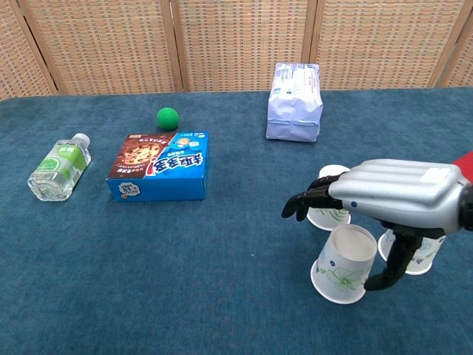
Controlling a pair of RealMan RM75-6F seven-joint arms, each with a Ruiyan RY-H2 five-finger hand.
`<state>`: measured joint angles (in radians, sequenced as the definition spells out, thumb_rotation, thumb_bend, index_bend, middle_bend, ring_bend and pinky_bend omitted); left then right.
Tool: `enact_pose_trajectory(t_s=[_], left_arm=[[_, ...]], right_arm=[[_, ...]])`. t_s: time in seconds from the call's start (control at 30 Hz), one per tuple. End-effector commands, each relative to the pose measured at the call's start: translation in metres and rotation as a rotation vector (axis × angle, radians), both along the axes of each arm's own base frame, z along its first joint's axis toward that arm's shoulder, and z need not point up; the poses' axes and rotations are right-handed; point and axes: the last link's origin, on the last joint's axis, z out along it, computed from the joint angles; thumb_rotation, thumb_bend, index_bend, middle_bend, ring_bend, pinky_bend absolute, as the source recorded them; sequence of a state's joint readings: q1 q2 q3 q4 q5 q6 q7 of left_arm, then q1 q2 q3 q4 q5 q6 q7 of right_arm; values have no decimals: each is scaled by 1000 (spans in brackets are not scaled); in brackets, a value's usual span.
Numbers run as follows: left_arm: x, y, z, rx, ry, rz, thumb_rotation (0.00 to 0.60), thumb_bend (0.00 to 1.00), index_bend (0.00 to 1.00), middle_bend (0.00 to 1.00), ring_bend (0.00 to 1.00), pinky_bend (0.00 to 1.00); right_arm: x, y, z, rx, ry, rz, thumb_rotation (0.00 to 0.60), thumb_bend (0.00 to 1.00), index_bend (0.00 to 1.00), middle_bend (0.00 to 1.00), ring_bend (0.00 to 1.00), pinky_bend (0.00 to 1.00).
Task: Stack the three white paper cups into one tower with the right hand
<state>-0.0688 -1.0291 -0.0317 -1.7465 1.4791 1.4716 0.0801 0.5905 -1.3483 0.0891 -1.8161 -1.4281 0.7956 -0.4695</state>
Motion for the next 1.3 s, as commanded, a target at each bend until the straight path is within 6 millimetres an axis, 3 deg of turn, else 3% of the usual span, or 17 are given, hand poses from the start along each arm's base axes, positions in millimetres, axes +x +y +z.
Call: enact_pose_trajectory(t_s=[0.03, 0.2, 0.5, 0.87, 1.3], left_arm=[[0, 0, 0, -4, 0, -4, 600, 126, 0, 0, 0, 0], [-1, -1, 1, -2, -5, -7, 600, 126, 0, 0, 0, 0], [0, -1, 0, -5, -6, -11, 600, 126, 0, 0, 0, 0], [1, -1, -1, -9, -8, -20, 600, 126, 0, 0, 0, 0], [1, -1, 0, -6, -8, -19, 600, 126, 0, 0, 0, 0]], right_arm=[[1, -3, -7, -12, 2, 1, 600, 241, 242, 364, 222, 288], [-2, -5, -11, -24, 4, 6, 600, 306, 373, 458, 318, 336], [-3, -4, -11, -37, -14, 10, 600, 358, 449, 522, 395, 399], [-6, -3, -12, -48, -31, 19, 600, 411, 473, 542, 428, 481], [3, 5, -2, -50, -74, 47, 600, 450, 488, 551, 431, 487]])
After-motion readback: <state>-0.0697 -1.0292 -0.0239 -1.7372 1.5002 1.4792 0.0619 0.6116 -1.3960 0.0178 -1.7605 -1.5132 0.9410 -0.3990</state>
